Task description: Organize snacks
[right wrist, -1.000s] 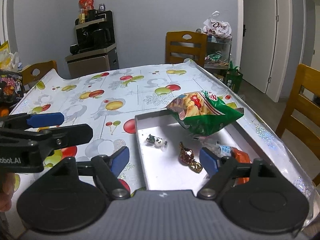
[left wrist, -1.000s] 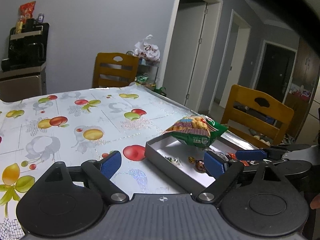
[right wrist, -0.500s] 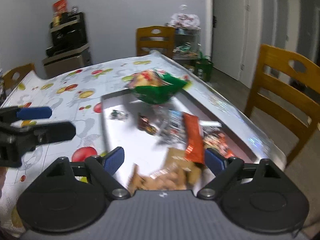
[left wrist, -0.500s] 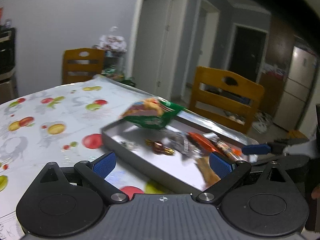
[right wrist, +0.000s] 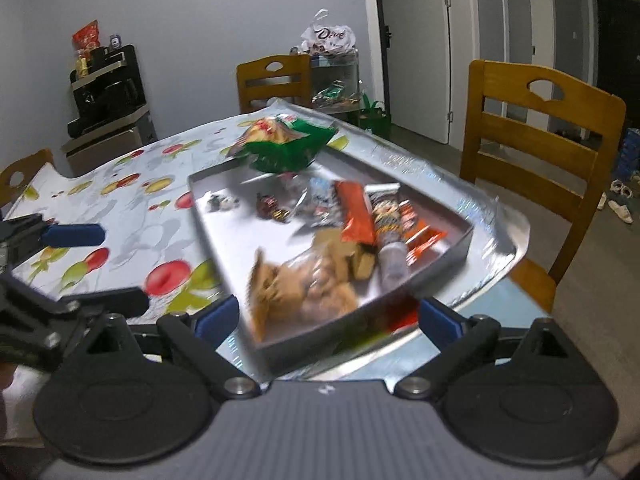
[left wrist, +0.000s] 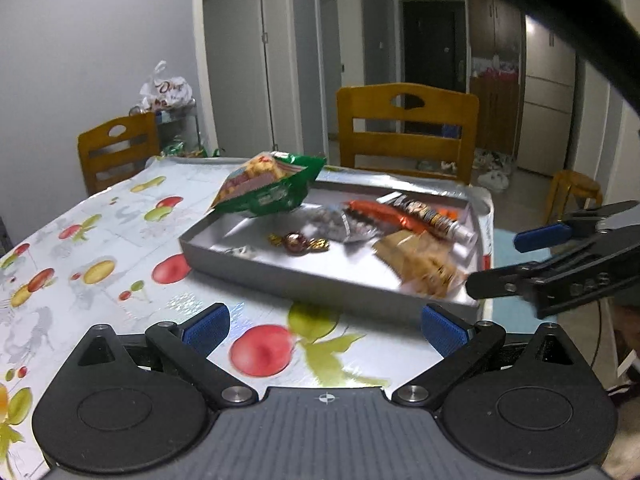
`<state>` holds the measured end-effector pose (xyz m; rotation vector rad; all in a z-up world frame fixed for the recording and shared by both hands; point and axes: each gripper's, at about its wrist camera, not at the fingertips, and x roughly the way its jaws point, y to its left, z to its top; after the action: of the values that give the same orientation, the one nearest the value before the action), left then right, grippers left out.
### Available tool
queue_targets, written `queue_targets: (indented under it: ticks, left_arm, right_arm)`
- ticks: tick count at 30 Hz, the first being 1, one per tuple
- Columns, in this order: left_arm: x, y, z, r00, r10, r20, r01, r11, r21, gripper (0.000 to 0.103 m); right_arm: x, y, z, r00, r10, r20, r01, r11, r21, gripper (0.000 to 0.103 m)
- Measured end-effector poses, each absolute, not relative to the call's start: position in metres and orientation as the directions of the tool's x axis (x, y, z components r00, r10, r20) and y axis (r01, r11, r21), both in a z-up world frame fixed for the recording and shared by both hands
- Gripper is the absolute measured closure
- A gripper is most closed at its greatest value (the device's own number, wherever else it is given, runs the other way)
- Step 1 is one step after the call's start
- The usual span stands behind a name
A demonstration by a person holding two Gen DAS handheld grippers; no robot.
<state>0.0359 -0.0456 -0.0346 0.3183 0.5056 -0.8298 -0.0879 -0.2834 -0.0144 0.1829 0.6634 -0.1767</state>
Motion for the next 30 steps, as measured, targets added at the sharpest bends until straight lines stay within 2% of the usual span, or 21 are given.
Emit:
queue_targets:
  ticks: [5, 9, 14, 18, 20, 30]
  left_arm:
    - [0.053, -0.031, -0.046, 0.557, -0.599, -0.575, 0.762, 0.644, 0.068, 0.0]
    - [0.069, -0.02, -0.062, 0.567, -0.576, -0.59, 0.721, 0.693, 0.016, 0.0]
    - [0.078, -0.014, -0.077, 0.601, -0.495, -0.627, 0.663, 0.748, 0.044, 0.0]
    - [0.09, -0.004, -0.083, 0.564, -0.495, -0.661, 0.639, 0.769, -0.031, 0.0]
    - [0.091, -0.002, -0.083, 0.574, -0.486, -0.659, 0.626, 0.779, -0.03, 0.0]
    - [0.09, -0.006, -0.084, 0.59, -0.462, -0.662, 0.616, 0.788, -0.001, 0.0]
  right_arm:
    - [-0.091, -0.259, -0.02, 0.749, -0.099, -0.655, 0.206, 0.975, 0.088, 0.004]
    - [-0.083, -0.24, -0.027, 0.727, -0.12, -0.676, 0.205, 0.978, 0.046, 0.004]
    - [-0.069, -0.222, -0.037, 0.69, -0.198, -0.696, 0.256, 0.966, -0.02, 0.004]
    - [-0.056, -0.216, -0.048, 0.65, -0.227, -0.726, 0.306, 0.952, -0.024, 0.004]
    - [-0.052, -0.214, -0.053, 0.64, -0.237, -0.731, 0.329, 0.944, -0.017, 0.003]
    - [-0.047, -0.197, -0.062, 0.672, -0.306, -0.674, 0.384, 0.923, -0.036, 0.0]
